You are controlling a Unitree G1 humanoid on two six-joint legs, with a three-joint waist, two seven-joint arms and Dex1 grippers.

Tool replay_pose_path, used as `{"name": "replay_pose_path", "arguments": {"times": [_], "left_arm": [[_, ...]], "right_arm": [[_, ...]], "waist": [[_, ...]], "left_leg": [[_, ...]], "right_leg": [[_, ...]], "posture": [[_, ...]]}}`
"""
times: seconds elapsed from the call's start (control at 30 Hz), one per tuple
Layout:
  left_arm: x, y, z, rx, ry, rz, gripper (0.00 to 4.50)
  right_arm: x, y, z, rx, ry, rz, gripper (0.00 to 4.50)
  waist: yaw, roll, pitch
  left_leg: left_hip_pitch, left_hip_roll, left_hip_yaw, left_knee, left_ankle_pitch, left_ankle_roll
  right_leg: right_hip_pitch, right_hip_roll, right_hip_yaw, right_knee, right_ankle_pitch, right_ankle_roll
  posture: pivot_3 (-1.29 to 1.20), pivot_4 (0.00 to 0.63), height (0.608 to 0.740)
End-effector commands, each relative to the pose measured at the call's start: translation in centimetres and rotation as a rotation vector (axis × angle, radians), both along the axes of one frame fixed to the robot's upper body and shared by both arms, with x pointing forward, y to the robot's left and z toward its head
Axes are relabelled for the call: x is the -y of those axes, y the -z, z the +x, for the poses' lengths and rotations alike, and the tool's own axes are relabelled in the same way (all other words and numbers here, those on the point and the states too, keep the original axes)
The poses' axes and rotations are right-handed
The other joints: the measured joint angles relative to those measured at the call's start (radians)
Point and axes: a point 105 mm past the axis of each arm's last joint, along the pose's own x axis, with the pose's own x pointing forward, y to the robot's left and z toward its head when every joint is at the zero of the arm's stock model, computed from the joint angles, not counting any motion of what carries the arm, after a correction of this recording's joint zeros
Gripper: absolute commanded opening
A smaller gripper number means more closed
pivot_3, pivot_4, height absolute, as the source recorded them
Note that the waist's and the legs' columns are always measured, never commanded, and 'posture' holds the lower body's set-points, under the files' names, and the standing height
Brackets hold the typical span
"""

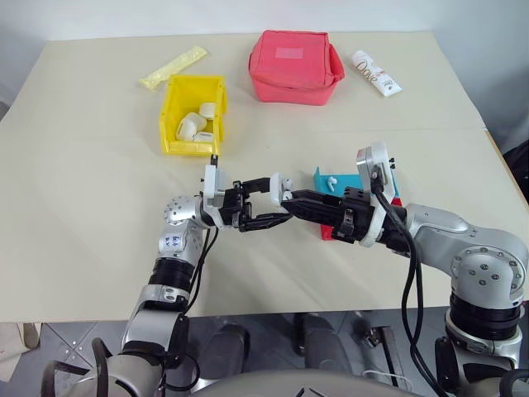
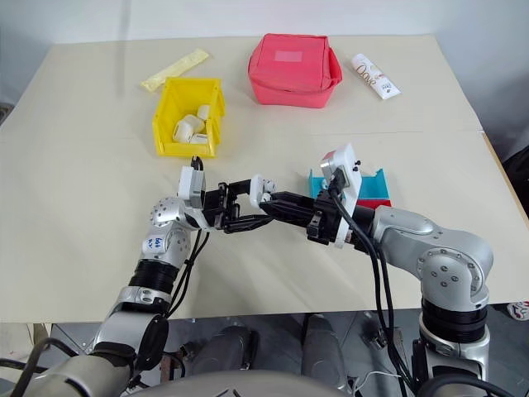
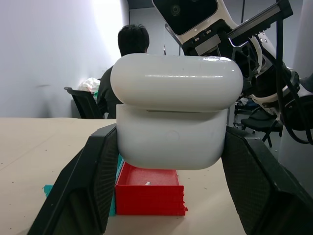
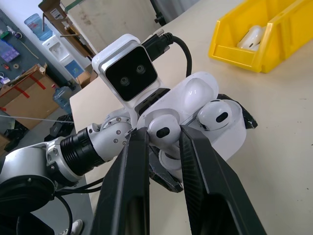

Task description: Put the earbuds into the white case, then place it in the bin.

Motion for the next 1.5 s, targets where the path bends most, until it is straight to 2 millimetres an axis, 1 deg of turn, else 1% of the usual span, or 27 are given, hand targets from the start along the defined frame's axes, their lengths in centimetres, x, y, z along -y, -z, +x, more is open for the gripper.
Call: {"name": "replay_pose_path", "arguments": {"times": [0.03,0.3,0.47,0.7,1.03,1.17,1.23,1.5], "left_arm": [[1.2,-3.2,-1.4,0.149,0.080,-0.070,2.77],[1.2,-3.1,-1.4,0.148,0.073,-0.063,2.77],[1.1,-3.0,-1.2,0.144,0.063,-0.057,2.77],[0.9,-2.4,-0.8,0.109,0.040,-0.031,2.77],[0.8,-2.0,-0.2,0.078,0.020,-0.011,2.77],[0.8,-1.8,0.2,0.056,0.005,0.000,2.77],[0.8,-1.8,0.4,0.045,-0.004,0.006,2.77],[0.9,-1.7,0.8,0.024,-0.022,0.024,2.77]], "right_arm": [[0.6,1.7,0.9,-0.060,0.069,-0.080,1.22],[0.4,1.5,0.8,-0.049,0.058,-0.080,1.22],[0.1,1.1,0.5,-0.032,0.037,-0.079,1.22],[-0.2,0.1,-0.4,0.006,-0.014,-0.076,1.22],[-0.3,-0.9,-0.4,0.038,-0.023,-0.071,1.22],[-0.5,-1.3,-0.7,0.047,-0.048,-0.068,1.22],[-0.6,-1.3,-1.0,0.049,-0.063,-0.071,1.22],[-0.6,-1.4,-1.2,0.051,-0.071,-0.081,1.22]], "waist": [[0.000,0.000,0.000],[0.000,0.000,0.000],[0.000,0.000,0.000],[0.000,0.000,0.000],[0.001,0.000,0.000],[0.001,0.000,0.000],[0.001,0.000,0.000],[0.001,0.000,0.000]], "left_leg": [[0.000,0.000,0.000,0.000,0.000,0.000],[0.000,0.000,0.000,0.000,0.000,0.000],[0.000,0.000,0.000,0.000,0.000,0.000],[0.000,0.000,0.000,0.000,0.000,0.000],[0.000,0.000,0.000,0.000,0.000,0.000],[0.000,0.001,0.000,-0.001,0.000,0.000],[0.000,0.001,0.000,-0.001,0.000,0.000],[0.000,0.001,0.000,-0.001,0.000,0.000]], "right_leg": [[0.000,0.000,0.000,0.000,0.000,0.000],[0.000,0.000,0.000,-0.001,0.000,0.000],[0.000,0.000,0.000,-0.001,0.000,0.000],[0.000,0.000,0.000,-0.001,0.000,0.000],[0.001,0.000,0.000,-0.001,0.000,0.000],[0.001,0.000,0.000,-0.002,0.000,0.000],[0.001,0.000,0.000,-0.002,0.000,0.000],[0.001,0.000,0.000,-0.002,0.000,0.000]], "posture": [[0.00,0.150,0.740],[0.00,0.150,0.740],[0.00,0.150,0.740],[0.00,0.150,0.740],[0.00,0.150,0.740],[0.00,0.150,0.740],[0.00,0.150,0.740],[0.00,0.150,0.740]]}}
